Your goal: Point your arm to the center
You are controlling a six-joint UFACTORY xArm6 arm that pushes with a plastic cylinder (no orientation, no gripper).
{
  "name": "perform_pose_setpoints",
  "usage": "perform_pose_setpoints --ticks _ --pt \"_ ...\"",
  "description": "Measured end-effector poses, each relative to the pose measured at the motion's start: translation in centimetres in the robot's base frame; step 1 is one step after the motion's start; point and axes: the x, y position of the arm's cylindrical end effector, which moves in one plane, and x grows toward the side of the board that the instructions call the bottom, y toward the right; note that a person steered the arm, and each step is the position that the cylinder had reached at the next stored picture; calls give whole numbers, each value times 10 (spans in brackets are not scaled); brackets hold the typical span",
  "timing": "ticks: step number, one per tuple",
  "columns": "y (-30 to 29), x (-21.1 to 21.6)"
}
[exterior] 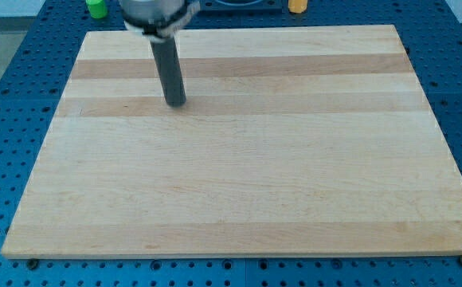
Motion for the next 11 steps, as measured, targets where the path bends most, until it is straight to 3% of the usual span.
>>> perform_pose_setpoints --ticks 1,2,3,4,5,6,7,8,9,10,11 --pt "56 70" --pt "112 55" --pt "178 132" --pt "193 18" --pt "87 43" --pt "3 100" --pt "37 41" --pt "132 102" --pt "32 44" --pt "75 -54" --pt "39 39"
